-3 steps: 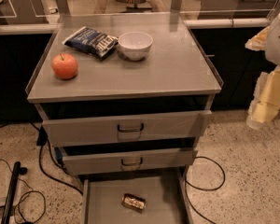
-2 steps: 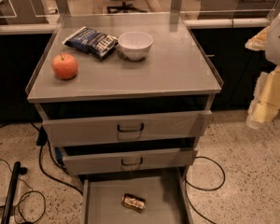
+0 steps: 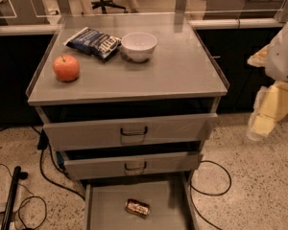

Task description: Pick orange can from bottom drawer and place on counter

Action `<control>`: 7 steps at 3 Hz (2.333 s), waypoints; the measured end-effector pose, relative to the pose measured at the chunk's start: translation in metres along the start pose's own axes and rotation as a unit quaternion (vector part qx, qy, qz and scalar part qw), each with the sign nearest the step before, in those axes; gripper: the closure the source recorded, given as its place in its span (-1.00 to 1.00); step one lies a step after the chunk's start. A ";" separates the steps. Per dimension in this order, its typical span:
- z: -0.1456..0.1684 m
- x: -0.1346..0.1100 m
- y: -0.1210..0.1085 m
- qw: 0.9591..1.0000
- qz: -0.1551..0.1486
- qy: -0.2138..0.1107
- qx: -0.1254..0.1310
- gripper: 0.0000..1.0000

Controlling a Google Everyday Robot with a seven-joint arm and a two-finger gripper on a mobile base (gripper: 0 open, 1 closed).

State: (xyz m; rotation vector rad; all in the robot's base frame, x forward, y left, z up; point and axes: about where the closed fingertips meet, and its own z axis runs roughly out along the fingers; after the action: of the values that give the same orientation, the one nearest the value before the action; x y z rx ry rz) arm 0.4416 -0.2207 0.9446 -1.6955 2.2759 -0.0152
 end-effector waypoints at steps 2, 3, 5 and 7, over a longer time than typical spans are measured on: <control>0.080 0.030 0.014 0.997 0.003 -0.071 -0.015 -1.00; 0.111 0.037 0.016 0.990 0.005 -0.138 0.008 -1.00; 0.145 0.027 0.034 0.987 -0.012 -0.162 0.005 -1.00; 0.235 0.013 0.075 0.988 0.004 -0.147 -0.041 -1.00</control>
Offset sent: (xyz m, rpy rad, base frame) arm 0.0011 -0.0267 -0.1431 0.2602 -0.0980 0.0561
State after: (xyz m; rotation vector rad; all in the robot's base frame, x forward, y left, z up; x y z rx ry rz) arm 0.4260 -0.1701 0.7036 -1.6052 2.0890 0.3139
